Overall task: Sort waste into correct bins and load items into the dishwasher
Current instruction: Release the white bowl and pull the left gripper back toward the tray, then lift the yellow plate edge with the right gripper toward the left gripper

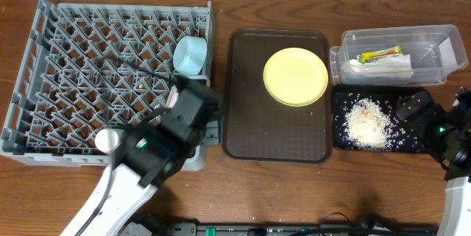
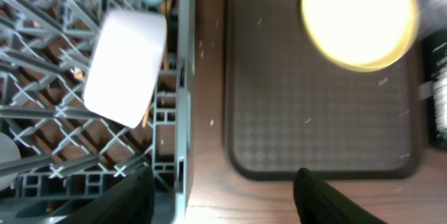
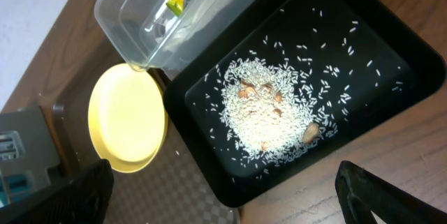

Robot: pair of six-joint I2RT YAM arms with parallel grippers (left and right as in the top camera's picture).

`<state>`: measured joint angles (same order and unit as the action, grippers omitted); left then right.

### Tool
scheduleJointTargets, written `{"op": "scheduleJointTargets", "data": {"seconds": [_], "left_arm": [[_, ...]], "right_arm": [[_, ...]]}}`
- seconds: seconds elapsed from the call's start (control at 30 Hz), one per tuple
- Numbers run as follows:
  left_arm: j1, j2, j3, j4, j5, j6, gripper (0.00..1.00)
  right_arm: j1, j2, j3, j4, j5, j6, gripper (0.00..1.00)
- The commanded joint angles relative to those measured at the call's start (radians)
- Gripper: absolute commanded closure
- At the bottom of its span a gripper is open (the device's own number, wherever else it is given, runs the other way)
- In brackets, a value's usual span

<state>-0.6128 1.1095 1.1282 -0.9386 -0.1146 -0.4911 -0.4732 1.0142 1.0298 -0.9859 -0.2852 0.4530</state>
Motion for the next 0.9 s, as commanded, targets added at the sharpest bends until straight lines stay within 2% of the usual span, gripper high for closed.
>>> {"op": "scheduleJointTargets", "data": {"seconds": [0.0,0.03,0.1,0.17,0.33,0.43,0.47,0.53,0.6,0.73,0.87], "left_arm": [[0.036,-0.143,0.024,0.003,-0.032,0.008,0.29],[0.047,-0.173,0.024,0.003,-0.035,0.008,0.27],[0.071,-0.232,0.024,0.006,-0.035,0.008,0.26],[0.096,-0.28,0.024,0.013,-0.035,0.008,0.26],[0.131,-0.331,0.024,0.025,-0.035,0.007,0.26],[0.138,-0.326,0.024,0.022,-0.034,0.007,0.26],[0.138,-0.322,0.024,0.024,-0.034,0.007,0.26],[0.138,-0.32,0.024,0.025,-0.034,0.007,0.25],[0.138,-0.32,0.024,0.024,-0.035,0.007,0.26],[0.138,-0.32,0.024,-0.001,-0.034,0.007,0.25],[0.138,-0.32,0.023,-0.043,-0.035,0.007,0.25]], "right_arm": [[-0.003,-0.001,-0.004,0.064,-0.08,0.093,0.01],[0.001,0.0,-0.004,0.074,-0.153,0.092,0.01],[0.035,0.006,-0.004,0.095,-0.281,0.052,0.11],[0.103,0.015,-0.004,0.089,-0.291,0.02,0.14],[0.359,0.082,-0.005,0.05,-0.034,0.015,0.23],[0.518,0.166,-0.005,0.053,0.095,0.093,0.27],[0.611,0.242,-0.005,0.076,0.165,0.147,0.28],[0.689,0.339,-0.005,0.116,0.212,0.196,0.29],[0.732,0.425,-0.004,0.153,0.251,0.25,0.37],[0.752,0.582,-0.005,0.249,0.288,0.401,0.38],[0.763,0.69,-0.005,0.371,0.277,0.416,0.42]]}}
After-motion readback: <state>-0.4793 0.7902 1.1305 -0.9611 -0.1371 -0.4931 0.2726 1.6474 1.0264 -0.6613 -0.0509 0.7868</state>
